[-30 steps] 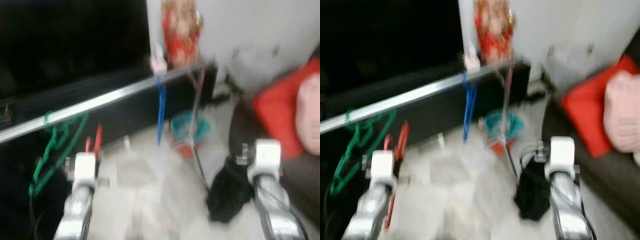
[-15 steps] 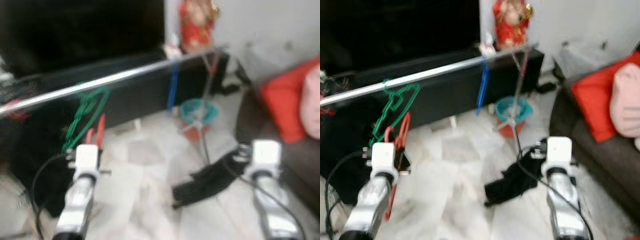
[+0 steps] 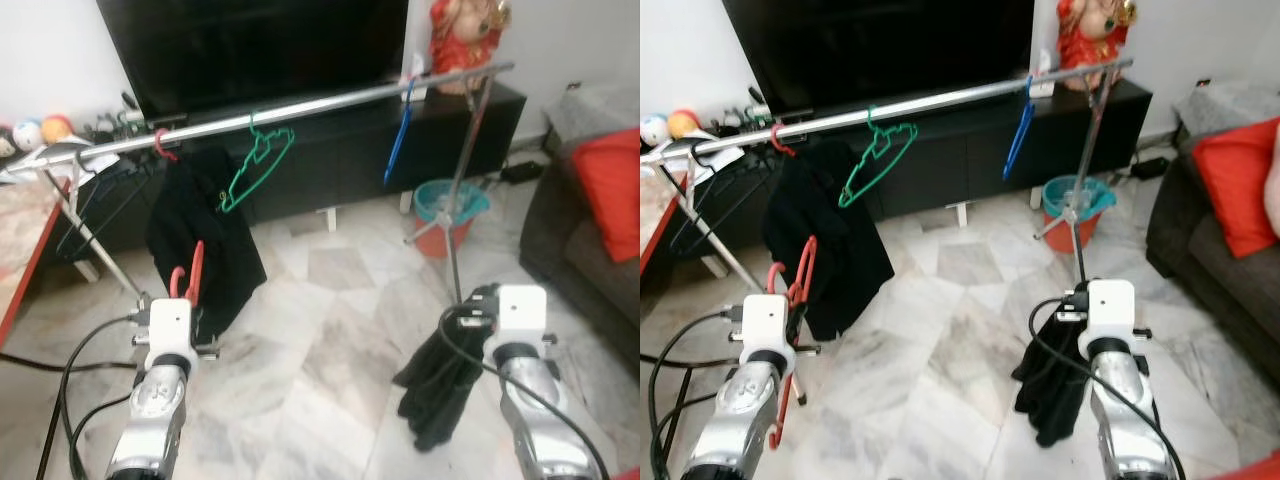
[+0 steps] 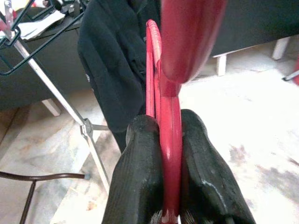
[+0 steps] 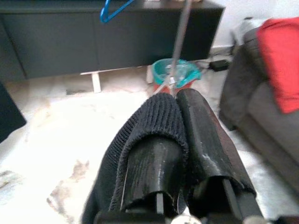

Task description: Hang hanger

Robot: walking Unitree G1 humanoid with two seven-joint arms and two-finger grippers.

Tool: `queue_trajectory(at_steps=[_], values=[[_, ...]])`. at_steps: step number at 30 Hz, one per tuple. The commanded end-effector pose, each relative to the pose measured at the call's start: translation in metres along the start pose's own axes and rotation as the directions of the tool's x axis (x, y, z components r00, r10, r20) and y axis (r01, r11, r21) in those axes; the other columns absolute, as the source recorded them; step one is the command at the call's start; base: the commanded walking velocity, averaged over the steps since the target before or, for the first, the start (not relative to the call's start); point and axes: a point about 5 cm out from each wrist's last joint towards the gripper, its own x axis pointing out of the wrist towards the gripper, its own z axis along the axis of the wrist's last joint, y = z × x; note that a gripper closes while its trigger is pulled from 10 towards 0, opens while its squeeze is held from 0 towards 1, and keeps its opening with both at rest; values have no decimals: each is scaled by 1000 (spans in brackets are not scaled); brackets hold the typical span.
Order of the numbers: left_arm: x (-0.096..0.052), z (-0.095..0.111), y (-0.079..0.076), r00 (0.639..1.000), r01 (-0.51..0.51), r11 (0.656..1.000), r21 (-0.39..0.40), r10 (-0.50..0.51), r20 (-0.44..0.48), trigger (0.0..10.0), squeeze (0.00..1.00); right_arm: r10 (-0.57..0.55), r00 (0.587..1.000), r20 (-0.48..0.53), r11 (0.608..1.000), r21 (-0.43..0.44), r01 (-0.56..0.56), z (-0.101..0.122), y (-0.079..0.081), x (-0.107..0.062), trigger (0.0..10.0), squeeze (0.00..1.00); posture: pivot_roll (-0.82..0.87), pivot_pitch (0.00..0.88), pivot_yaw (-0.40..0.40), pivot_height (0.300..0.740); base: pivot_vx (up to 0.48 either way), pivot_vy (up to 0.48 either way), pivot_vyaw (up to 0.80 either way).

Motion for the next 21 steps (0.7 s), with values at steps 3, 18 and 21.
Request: queue_trajectory(at_steps=[3,18,21], values=[[3,5,4,1000,-8,1000,0,8,12,10000,0,0,999,51,1000,27,-1,13,2,4,10000,0,21,0,41,740,-307,0,0],[7,9,5,1000,-4,1000,5,4,17,10000,0,9,999,48,999,36,-11,14,6,6,10000,0,22,0,51,740,-306,0,0],[7,9,5,1000,-3,1000,4,3,18,10000,0,12,999,47,999,35,-14,14,6,6,10000,0,22,0,50,740,-306,0,0]])
